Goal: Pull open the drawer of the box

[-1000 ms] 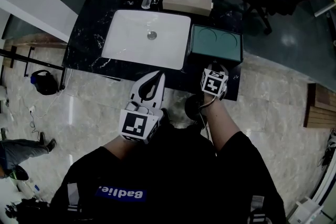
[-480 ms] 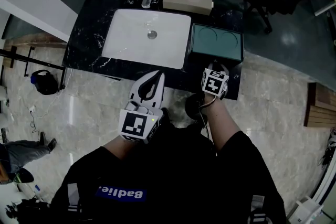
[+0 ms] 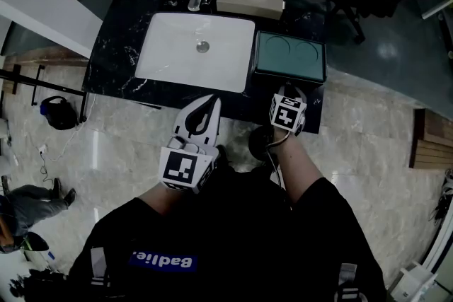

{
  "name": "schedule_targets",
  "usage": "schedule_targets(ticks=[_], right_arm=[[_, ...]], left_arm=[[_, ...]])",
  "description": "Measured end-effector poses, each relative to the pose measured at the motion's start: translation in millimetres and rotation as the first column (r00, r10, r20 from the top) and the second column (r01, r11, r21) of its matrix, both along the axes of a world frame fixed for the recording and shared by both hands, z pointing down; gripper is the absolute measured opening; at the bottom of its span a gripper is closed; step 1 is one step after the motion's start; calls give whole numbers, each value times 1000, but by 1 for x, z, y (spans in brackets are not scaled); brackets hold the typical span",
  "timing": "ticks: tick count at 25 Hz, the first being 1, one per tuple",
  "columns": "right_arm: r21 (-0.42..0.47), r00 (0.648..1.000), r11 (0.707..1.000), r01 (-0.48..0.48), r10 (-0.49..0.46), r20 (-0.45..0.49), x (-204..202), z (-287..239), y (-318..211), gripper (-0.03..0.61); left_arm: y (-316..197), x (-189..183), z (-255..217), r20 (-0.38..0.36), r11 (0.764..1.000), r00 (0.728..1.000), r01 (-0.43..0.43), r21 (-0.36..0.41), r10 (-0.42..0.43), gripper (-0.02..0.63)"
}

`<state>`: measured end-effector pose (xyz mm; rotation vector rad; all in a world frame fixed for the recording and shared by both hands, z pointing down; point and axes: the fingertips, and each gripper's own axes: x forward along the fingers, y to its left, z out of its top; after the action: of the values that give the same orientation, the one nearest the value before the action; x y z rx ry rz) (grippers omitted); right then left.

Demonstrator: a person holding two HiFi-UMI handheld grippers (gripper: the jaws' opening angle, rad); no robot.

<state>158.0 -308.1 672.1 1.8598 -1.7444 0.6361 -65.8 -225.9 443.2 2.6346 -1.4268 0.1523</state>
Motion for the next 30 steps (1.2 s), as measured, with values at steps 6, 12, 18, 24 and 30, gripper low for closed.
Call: schedule_targets(ticks=[6,12,18,24,30], right_arm=[[-4,1000,1000,-2,2,-5,-1,0,3,64],[-2,1000,1000,-4,4,-6,-1,1,8,64],[-5,1000,1000,-2,2,-6,-3,0,12,64],[-10,1000,1000,-7,7,-2,-5,2,20,64],[-16,1000,1000,-10,10,0,-6,4,26,64]], left_arm=[[0,0,2,-1,1000,1000,-1,-13,1,-12],[0,1,2,-9,1000,1000,-3,-5,3,-12],[-1,1,-2,-12,1000,1000,-7,3,7,-12],[2,2,-2,-16,1000,1000,-12,1,12,-12],[7,5,2,-28,999,999,-30,12,30,-12]])
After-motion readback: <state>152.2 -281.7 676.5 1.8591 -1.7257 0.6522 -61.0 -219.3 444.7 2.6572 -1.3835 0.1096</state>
